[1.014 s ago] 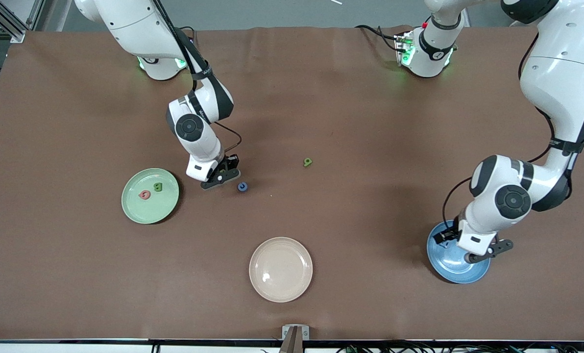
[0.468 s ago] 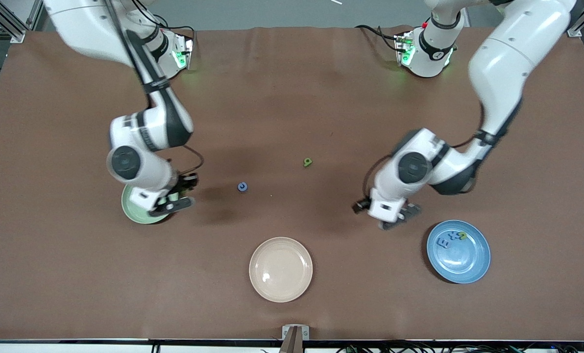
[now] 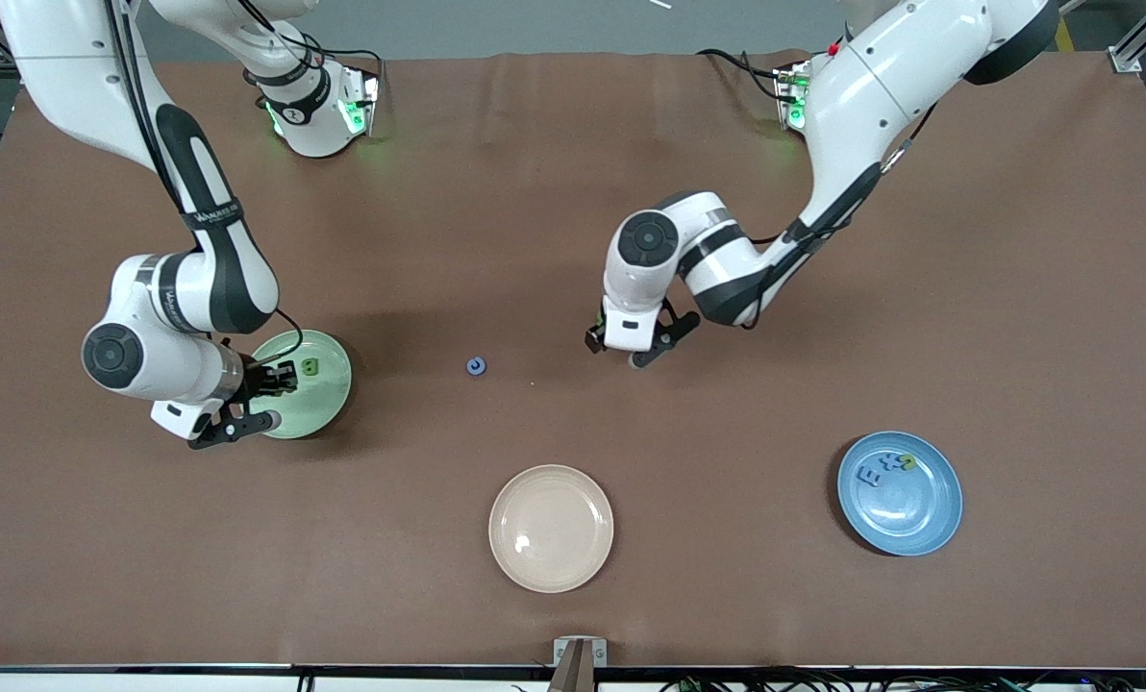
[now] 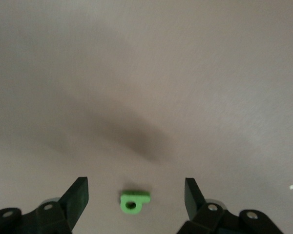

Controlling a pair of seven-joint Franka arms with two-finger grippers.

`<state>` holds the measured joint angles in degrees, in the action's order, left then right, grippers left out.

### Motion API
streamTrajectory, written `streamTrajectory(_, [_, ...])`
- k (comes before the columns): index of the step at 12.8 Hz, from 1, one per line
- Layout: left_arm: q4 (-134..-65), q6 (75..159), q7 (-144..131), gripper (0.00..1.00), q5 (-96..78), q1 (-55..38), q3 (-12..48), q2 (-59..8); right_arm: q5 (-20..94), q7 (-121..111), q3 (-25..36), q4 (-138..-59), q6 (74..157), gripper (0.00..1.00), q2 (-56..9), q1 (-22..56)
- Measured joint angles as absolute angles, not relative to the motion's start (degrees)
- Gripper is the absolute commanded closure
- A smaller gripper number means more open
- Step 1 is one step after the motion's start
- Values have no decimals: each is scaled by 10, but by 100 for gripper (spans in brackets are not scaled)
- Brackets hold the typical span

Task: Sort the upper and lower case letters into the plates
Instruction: 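Grasp the green q with the left gripper while the right gripper reaches C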

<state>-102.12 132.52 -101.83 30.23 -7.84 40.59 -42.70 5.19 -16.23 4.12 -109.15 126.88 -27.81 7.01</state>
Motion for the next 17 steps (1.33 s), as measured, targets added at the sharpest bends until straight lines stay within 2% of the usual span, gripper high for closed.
streamTrajectory(4, [-1059, 1371, -1151, 12, 327, -90, 401, -439, 88, -159, 29, -1105, 1301, 98, -315, 83])
streamTrajectory(5, [-1061, 1372, -1165, 15, 327, -98, 396, -440, 90, -159, 29, -1108, 1301, 92, -315, 88])
streamTrajectory(6, [-1063, 1374, -1173, 17, 327, -102, 392, -441, 91, -158, 28, -1109, 1300, 50, -315, 91])
streamTrajectory(7, [-1063, 1377, -1173, 22, 327, -105, 390, -441, 91, -157, 28, -1109, 1295, 3, -315, 94])
streamTrajectory(8, [-1063, 1377, -1173, 25, 327, -105, 389, -441, 91, -157, 28, -1109, 1284, 0, -315, 96])
streamTrajectory(11, [-1063, 1378, -1173, 25, 327, -106, 389, -441, 94, -144, 28, -1089, 1216, 0, -297, 98])
streamTrajectory(13, [-1063, 1378, -1173, 26, 327, -107, 388, -441, 99, -55, 23, -1068, 1181, 0, -279, 113])
streamTrajectory(17, [-1061, 1382, -1173, 28, 327, -109, 387, -441, 99, 170, 16, -1061, 1208, 0, -270, 207])
